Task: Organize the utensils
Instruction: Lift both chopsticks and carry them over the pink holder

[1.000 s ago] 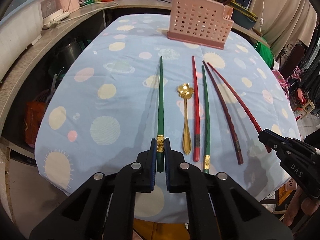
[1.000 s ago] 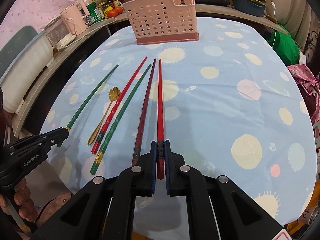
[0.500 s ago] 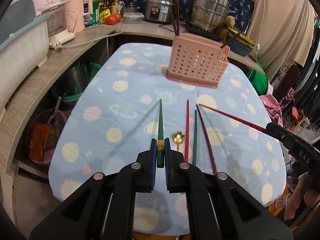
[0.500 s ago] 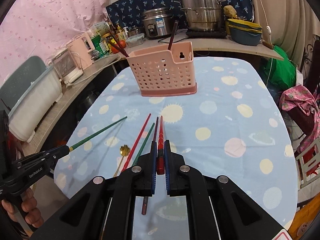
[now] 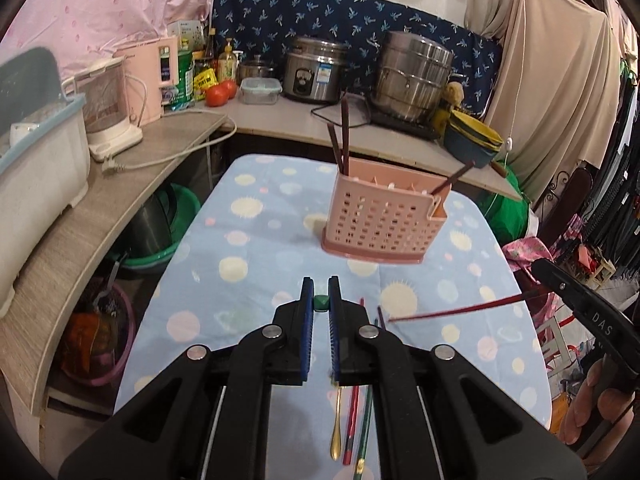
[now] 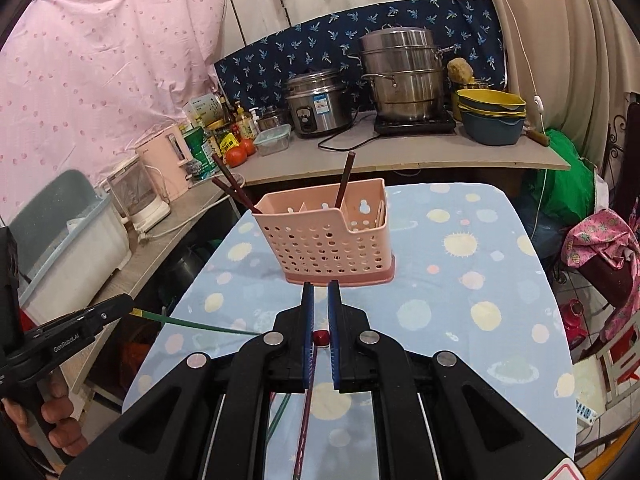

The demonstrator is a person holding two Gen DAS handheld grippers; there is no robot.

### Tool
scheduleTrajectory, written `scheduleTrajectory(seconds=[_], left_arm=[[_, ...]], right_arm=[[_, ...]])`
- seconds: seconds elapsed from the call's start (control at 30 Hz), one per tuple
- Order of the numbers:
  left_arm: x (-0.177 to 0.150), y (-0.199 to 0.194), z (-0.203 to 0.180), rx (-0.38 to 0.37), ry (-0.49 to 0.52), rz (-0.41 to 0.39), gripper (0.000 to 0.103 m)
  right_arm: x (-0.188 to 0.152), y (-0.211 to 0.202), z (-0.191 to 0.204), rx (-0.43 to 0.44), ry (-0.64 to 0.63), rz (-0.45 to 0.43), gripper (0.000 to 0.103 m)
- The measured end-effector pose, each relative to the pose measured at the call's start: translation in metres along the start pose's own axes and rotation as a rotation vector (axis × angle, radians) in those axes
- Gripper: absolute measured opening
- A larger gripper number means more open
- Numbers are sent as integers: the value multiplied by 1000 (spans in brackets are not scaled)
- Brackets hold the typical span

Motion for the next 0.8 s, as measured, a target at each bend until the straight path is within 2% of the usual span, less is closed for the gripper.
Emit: scheduleTrajectory(seconds=[0.4, 0.57, 0.8], left_arm=[[77, -5, -26, -27, 67, -115, 7], [113, -11, -41, -47, 91, -174, 7], [172, -11, -58, -63, 113, -265, 7]], right_arm=[[72, -11, -2, 47, 54, -109, 7], [110, -15, 5, 75, 64, -160, 7], [167, -15, 14, 68, 82, -254, 7]])
Point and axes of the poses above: each gripper's, at about its wrist camera, not at the fingertips, and y roughly the way its jaws point, z to its left, x to its top, the point moved 6 cm from there along y, roughly the way its jaws point, and after that the axes turned 14 degrees about -x, right-handed, at the moved point
